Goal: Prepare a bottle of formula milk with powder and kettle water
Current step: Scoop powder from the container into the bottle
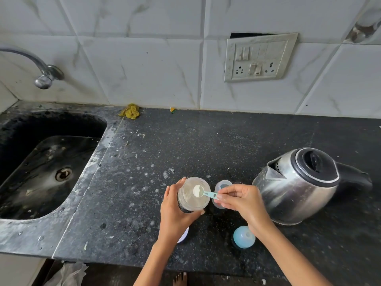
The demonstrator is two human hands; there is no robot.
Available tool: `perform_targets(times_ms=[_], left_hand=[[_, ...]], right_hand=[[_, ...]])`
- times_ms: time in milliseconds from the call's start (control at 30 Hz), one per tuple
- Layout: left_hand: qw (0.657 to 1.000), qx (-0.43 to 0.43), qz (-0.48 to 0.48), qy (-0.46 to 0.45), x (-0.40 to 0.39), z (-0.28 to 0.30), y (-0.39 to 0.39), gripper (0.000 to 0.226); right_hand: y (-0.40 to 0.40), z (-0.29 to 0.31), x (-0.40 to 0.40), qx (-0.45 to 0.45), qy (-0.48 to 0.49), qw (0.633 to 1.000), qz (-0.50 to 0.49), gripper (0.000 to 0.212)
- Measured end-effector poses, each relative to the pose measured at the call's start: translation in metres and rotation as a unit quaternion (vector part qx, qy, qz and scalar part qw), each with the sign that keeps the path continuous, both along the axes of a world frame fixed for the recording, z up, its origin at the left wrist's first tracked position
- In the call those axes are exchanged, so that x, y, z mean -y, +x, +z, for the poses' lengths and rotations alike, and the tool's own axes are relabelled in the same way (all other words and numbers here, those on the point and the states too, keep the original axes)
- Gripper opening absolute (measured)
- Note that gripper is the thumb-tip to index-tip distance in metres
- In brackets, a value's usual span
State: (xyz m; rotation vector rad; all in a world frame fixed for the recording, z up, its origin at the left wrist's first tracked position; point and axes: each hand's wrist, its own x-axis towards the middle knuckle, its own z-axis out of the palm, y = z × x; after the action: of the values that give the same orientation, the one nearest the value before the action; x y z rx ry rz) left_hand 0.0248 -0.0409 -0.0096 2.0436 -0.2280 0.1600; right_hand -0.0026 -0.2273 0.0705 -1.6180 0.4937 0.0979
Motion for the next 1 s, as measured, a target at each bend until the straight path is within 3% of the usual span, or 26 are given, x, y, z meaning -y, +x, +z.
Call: perform_targets(times_ms=[67,133,300,500,700,833,900,1000], left_hand=[[1.000,0.002,-0.009,0.020,-0.002,0.003,0.001,0.085],[0.998,0.010,-0.027,0.048,-0.005,0.005,0.002,0.086],[0.993,0.037,-0.057,0.096,-0.014,0.014,0.011,0.086],[0.999,-0.031,-0.011,0.013,-0.023,0.007,0.020,0.084],[0.997,-0.060,0.006,-0.041,-0.020,-0.001,0.022,0.078],[0.997,-0.070,-0.001,-0.030,-0.018,-0.004,0.021,0.093],[0.999,-0.043,0.029,-0.017,-0.014,-0.003,0.016,0.103],[0.991,0.082,0.105,0.025,-0.001,0.005,0.000,0.080]], right_hand=[[0.002,0.000,-0.003,0.032,-0.090,0.995,0.003,0.010],[0.005,0.004,-0.006,0.053,-0.120,0.991,0.009,0.012],[0.007,0.009,-0.011,0.040,-0.065,0.997,0.007,0.009],[0.004,0.012,-0.009,0.022,0.056,0.998,-0.031,0.011],[0.004,0.011,-0.014,0.024,0.079,0.995,-0.063,0.011],[0.003,0.012,-0.015,0.026,0.092,0.992,-0.083,0.012],[0.001,0.014,-0.013,0.033,0.105,0.990,-0.092,0.011],[-0.008,0.017,-0.005,0.055,0.112,0.986,-0.110,0.012]])
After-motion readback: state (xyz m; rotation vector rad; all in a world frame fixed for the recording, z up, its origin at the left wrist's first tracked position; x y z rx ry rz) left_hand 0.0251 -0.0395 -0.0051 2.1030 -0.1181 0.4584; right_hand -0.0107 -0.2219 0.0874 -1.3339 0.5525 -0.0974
